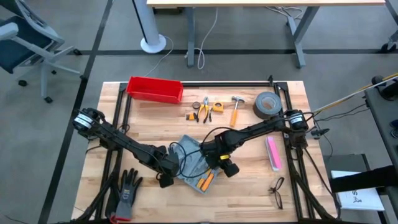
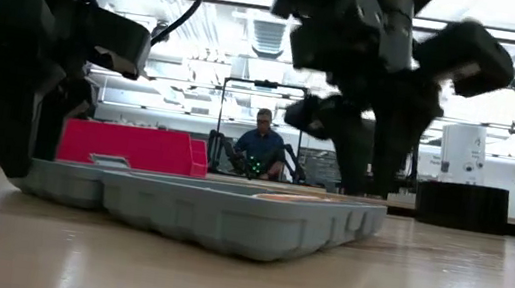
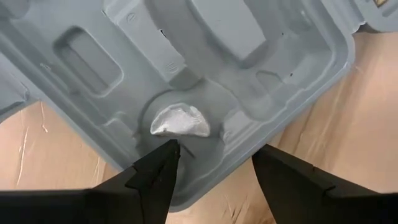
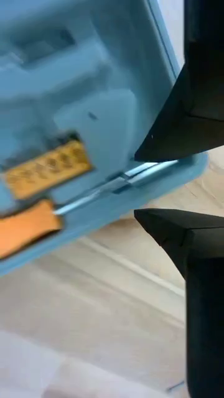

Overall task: Prefit tool cases
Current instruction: Remove the screwdriver bit holder handle from the gray toolbox

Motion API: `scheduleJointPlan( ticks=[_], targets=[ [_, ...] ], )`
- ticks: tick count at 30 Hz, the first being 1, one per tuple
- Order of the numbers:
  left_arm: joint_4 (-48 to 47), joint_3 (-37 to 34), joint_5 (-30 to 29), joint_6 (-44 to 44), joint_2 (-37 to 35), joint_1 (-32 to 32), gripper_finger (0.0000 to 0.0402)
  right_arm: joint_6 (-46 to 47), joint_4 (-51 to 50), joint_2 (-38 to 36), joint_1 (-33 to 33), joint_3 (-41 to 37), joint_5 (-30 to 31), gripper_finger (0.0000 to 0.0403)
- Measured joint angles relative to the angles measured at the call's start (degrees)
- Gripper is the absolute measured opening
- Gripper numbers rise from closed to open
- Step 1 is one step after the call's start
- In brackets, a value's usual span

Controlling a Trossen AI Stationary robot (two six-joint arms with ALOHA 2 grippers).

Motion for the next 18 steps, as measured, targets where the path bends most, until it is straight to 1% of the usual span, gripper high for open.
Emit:
scheduleJointPlan(
  ticks=[4,11,16,18],
  targets=[
    [0.45,0.00,-0.07,0.38,-0.01,0.00,0.0215,-2.02,0.11,0.00,-0.19,2.39,0.01,0.0120],
    [0.56,0.00,-0.10,0.38,-0.07,0.00,0.0228,-2.60,-0.19,0.78,-2.60,2.25,-0.07,0.0135],
    [0.69,0.00,-0.10,0.58,-0.09,-0.04,0.0233,-4.00,-1.26,2.54,-2.91,2.25,-0.59,0.0152],
    [0.69,0.00,-0.10,0.62,-0.09,-0.02,0.0232,-4.16,-2.21,2.60,-2.95,2.16,-1.71,0.0159]
  ],
)
